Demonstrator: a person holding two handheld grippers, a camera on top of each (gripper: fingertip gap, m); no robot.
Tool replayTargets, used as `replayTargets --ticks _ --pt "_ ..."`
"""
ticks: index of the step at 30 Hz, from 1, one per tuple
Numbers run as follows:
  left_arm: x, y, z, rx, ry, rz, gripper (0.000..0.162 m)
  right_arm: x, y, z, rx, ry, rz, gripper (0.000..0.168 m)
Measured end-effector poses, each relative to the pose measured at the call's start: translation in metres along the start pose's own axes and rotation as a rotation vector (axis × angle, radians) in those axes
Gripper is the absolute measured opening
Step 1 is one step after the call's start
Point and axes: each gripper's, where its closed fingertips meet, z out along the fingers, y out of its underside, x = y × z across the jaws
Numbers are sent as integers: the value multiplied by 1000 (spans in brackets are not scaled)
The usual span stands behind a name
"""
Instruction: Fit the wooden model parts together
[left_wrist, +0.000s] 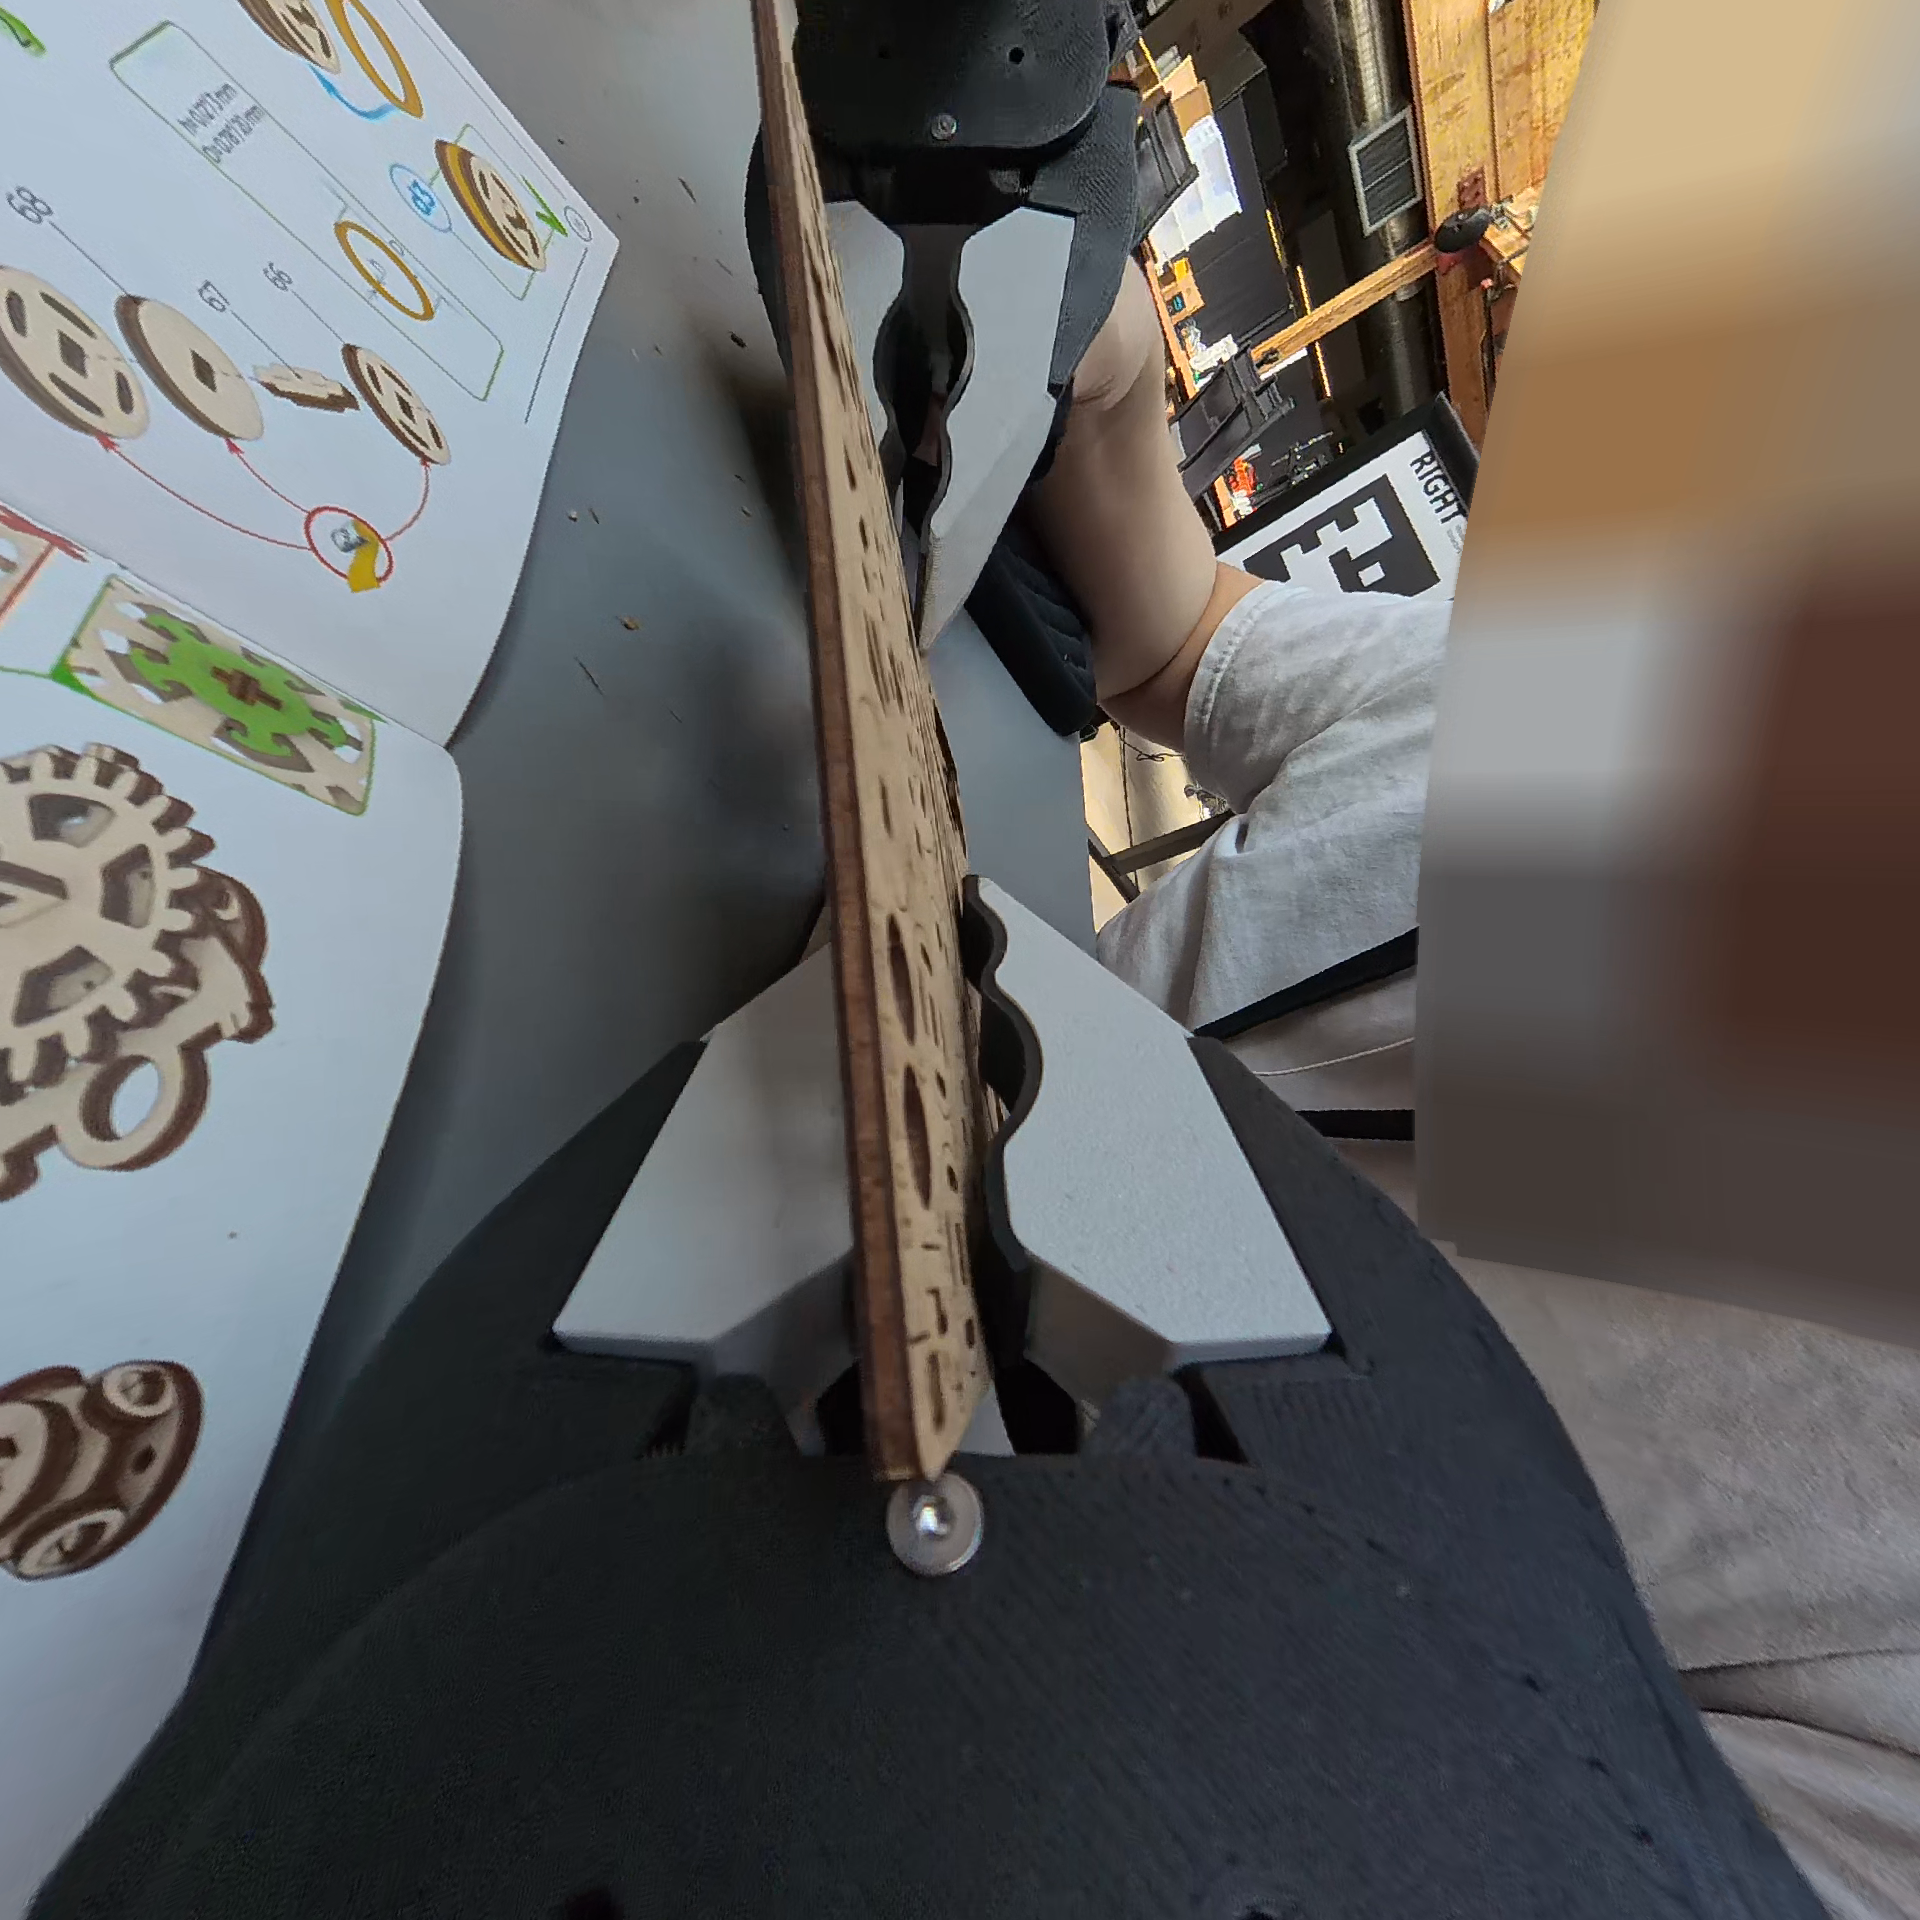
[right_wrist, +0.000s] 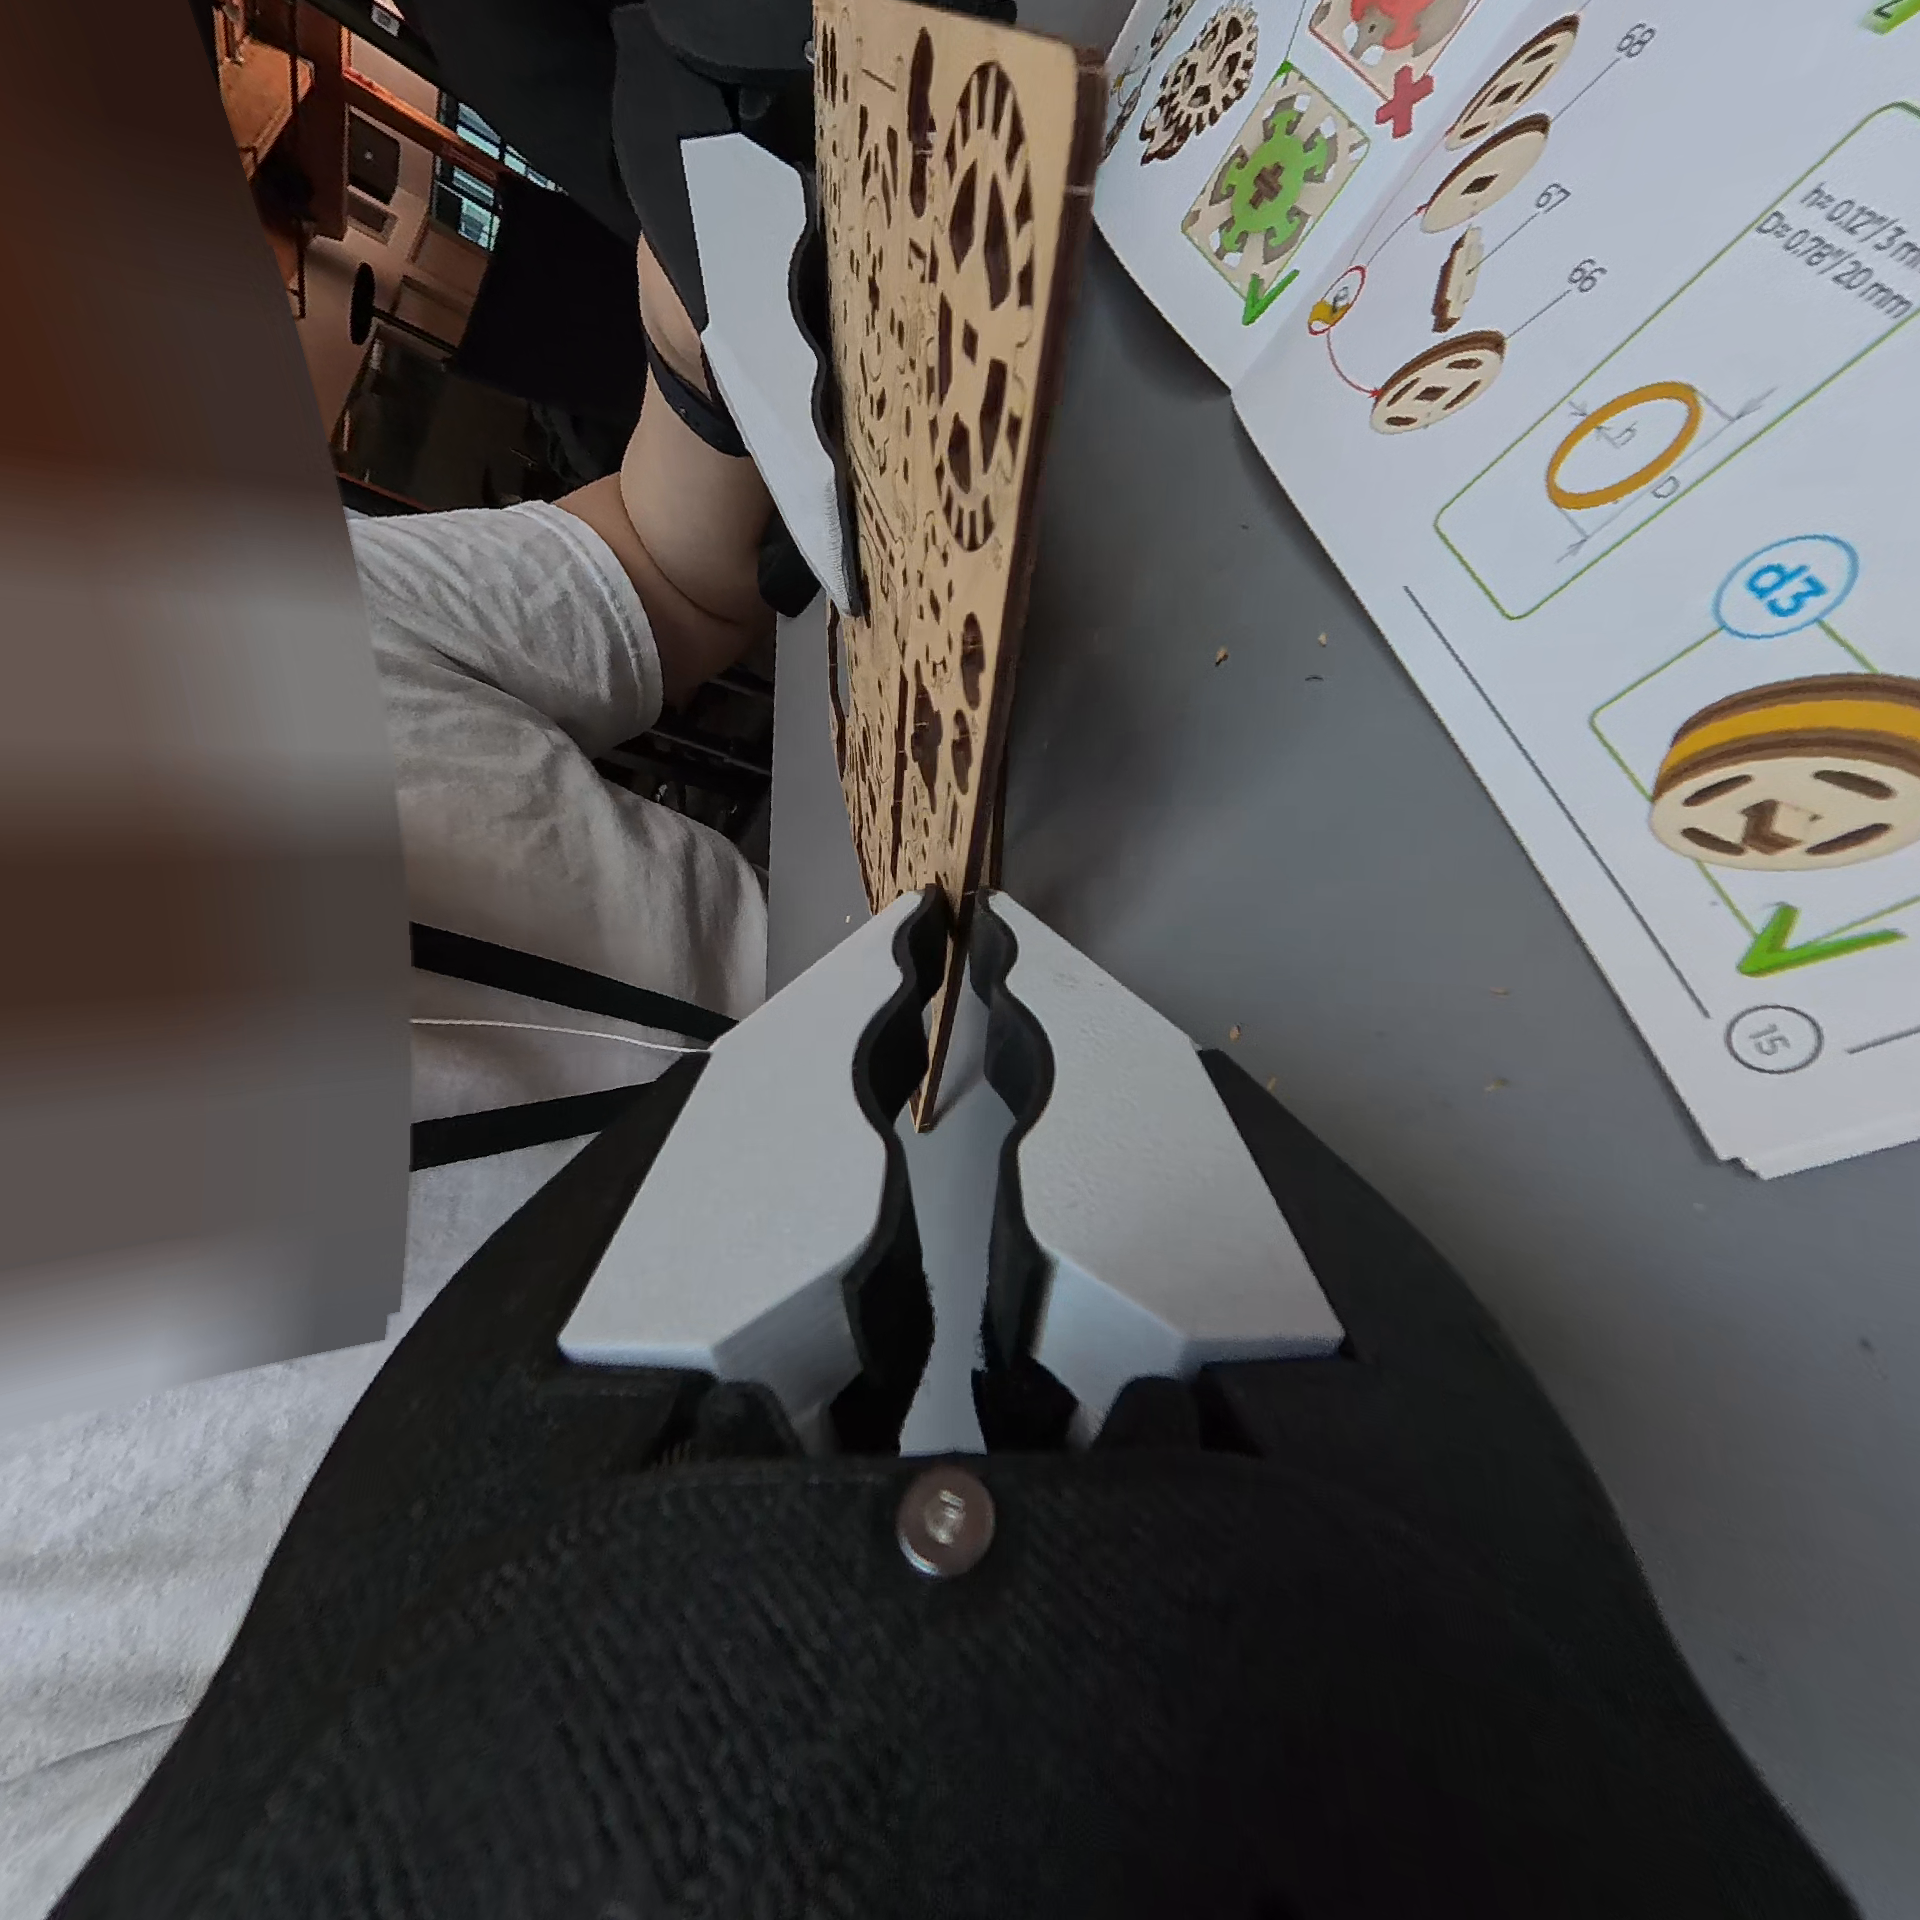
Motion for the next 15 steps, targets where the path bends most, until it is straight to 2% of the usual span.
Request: replayTargets --ticks 15 --pt "-3 3 1 -21 1 -17 0 -5 7 1 -48 -9 -67 5"
